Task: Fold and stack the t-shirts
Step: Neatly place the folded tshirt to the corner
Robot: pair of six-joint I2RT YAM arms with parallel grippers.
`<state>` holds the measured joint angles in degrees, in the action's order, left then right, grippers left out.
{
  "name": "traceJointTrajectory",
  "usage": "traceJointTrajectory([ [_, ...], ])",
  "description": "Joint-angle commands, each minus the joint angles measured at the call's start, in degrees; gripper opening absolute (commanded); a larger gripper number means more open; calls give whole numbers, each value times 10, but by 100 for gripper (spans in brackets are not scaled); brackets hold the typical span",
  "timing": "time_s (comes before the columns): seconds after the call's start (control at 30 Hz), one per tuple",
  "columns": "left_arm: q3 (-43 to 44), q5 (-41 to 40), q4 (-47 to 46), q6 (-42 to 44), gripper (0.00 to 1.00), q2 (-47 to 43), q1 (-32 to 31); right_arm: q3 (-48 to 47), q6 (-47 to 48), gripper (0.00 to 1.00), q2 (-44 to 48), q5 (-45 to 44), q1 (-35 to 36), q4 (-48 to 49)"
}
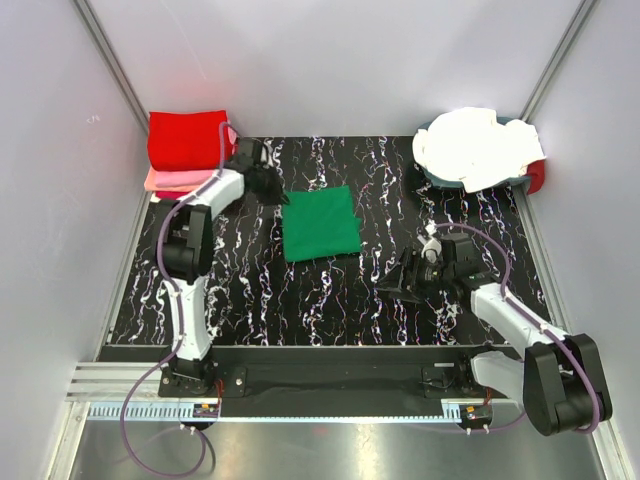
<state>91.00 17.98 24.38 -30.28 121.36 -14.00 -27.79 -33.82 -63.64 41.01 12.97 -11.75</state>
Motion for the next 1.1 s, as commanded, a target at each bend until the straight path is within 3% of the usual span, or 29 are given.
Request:
traceJointTrajectory([
  [0.0,73,12,66,89,0,-48,34,19,-37,72,18,-12,-1,111],
  [0.2,145,-6,139,155,0,-43,61,40,-58,72,9,-20,0,193],
  [0.27,153,28,150,156,0,-27,67,39,-58,72,-11,-16,-1,201],
  [0.47,107,36,123,161,0,-43,69,41,-60,72,-28,-15,-1,215],
  [0.6,128,26,144,182,0,-52,72,41,-60,72,-42,-14,-1,221],
  [1.07,279,30,209,196,0,-86,116,35,-62,71,-82,-4,-1,235],
])
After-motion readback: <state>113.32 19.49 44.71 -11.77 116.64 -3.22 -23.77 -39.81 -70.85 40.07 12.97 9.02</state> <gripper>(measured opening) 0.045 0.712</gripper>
